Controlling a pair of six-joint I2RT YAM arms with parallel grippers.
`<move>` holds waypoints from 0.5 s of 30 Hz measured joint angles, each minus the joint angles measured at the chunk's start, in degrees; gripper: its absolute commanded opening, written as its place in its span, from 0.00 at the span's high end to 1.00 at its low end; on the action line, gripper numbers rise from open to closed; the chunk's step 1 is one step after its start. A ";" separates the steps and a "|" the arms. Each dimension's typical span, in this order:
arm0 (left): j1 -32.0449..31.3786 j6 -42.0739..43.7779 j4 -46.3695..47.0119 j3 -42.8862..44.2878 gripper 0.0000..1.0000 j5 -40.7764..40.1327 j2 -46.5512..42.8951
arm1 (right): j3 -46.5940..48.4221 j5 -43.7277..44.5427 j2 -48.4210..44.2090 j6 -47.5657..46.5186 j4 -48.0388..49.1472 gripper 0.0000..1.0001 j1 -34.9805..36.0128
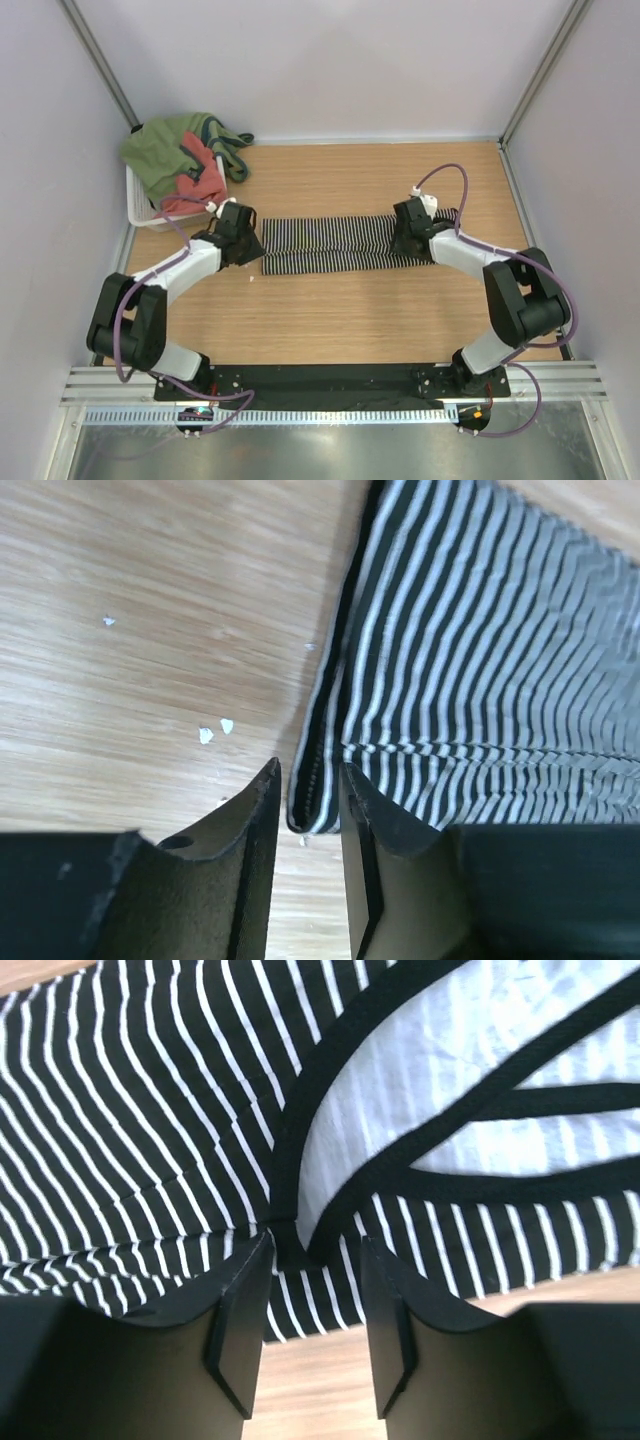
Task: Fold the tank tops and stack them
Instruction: Fold the tank top
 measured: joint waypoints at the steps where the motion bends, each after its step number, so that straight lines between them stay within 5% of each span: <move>1: -0.17 -0.02 0.00 -0.22 0.68 -0.24 -1.27 | -0.44 0.26 -1.16 0.04 -0.02 0.48 0.00; 4: -0.37 0.00 0.35 -0.20 0.65 -0.68 -4.46 | -1.64 0.46 -5.16 0.15 0.09 0.49 0.00; 11: -0.37 0.55 -0.57 3.48 0.42 -1.51 -2.47 | -1.68 2.12 -8.28 3.50 -2.01 0.47 0.00; 15: -0.37 0.68 -0.52 6.60 0.43 -0.87 1.49 | -3.67 2.84 -8.90 7.87 -3.06 0.43 -0.24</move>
